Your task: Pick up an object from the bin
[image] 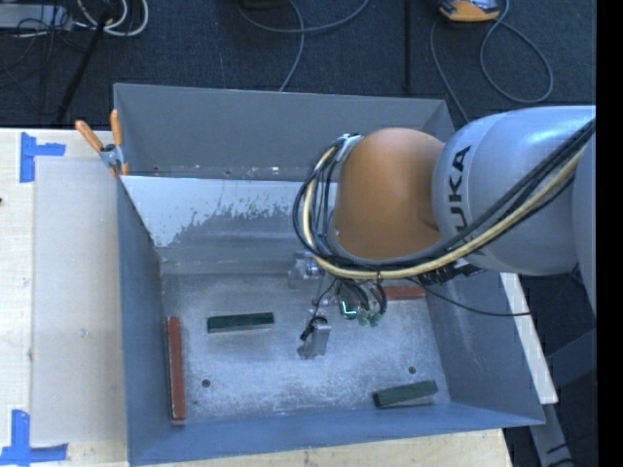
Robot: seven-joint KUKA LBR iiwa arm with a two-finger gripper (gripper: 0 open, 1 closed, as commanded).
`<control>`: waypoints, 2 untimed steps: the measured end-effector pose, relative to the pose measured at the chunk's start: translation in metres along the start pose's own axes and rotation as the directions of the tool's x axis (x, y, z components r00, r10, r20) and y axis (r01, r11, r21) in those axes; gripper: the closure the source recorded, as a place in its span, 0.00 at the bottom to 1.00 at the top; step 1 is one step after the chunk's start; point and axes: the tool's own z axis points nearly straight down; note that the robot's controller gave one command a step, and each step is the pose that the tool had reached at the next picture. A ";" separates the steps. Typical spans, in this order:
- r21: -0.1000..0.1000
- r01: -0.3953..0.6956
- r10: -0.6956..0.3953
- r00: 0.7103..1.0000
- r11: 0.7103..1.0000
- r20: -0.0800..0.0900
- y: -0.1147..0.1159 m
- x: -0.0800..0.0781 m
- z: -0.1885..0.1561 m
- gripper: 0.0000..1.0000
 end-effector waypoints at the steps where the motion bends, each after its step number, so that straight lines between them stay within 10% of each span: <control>1: -0.001 0.069 -0.069 0.998 0.998 0.002 0.092 -0.019 0.097 0.00; 2: 0.000 0.062 -0.062 0.998 0.998 0.007 0.089 -0.021 0.093 1.00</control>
Offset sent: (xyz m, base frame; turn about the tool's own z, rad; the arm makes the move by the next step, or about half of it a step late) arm 0.0206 0.0883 -0.0926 -0.0625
